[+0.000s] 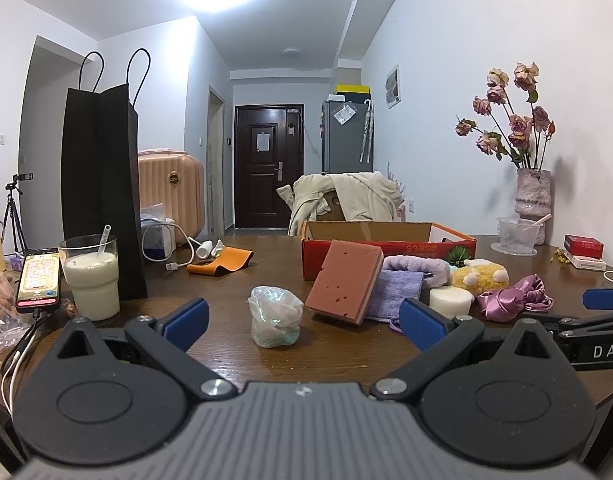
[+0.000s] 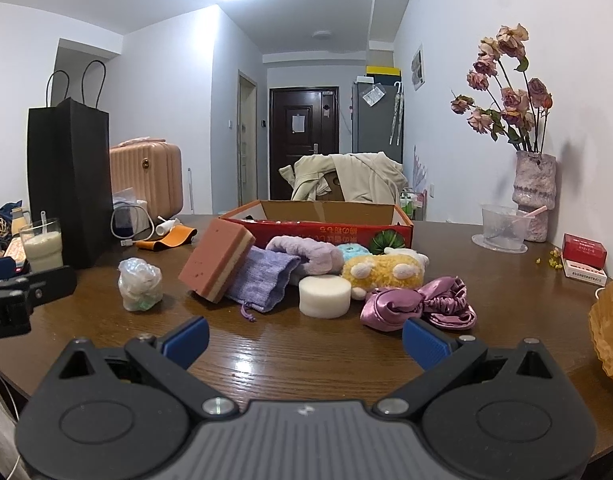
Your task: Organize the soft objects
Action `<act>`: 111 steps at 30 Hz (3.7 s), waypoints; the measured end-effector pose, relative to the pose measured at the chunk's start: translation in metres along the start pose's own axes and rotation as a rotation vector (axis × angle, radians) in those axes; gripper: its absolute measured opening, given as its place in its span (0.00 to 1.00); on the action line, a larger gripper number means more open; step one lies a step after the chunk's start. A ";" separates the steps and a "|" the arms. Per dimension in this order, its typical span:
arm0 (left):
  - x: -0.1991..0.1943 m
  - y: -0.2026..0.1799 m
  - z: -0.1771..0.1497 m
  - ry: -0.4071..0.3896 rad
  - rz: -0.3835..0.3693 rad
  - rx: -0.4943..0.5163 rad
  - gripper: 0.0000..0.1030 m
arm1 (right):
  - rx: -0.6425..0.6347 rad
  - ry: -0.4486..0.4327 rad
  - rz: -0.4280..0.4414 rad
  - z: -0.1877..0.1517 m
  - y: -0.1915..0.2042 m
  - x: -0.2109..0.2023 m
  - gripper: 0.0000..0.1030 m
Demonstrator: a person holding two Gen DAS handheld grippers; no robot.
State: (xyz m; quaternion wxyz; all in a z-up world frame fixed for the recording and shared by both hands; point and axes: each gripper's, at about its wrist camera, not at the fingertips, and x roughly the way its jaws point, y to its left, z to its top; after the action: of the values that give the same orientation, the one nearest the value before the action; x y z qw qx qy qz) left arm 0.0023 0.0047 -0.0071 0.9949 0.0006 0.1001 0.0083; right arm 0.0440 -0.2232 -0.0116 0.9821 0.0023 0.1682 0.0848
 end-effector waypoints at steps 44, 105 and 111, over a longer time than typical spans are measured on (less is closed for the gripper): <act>0.030 -0.002 0.009 0.043 0.003 -0.020 1.00 | -0.037 -0.054 0.018 0.008 0.001 0.018 1.00; 0.365 -0.034 0.274 0.238 -0.151 0.036 0.36 | 0.080 0.125 0.284 0.307 -0.178 0.230 0.50; 0.505 -0.044 0.227 0.493 -0.144 0.067 0.37 | 0.059 0.365 0.168 0.301 -0.175 0.398 0.50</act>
State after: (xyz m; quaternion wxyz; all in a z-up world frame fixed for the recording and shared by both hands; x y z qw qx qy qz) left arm 0.5426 -0.0311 0.1143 0.9379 0.0242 0.3396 -0.0661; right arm 0.5418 -0.3216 0.1349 0.9242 0.0297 0.3452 0.1605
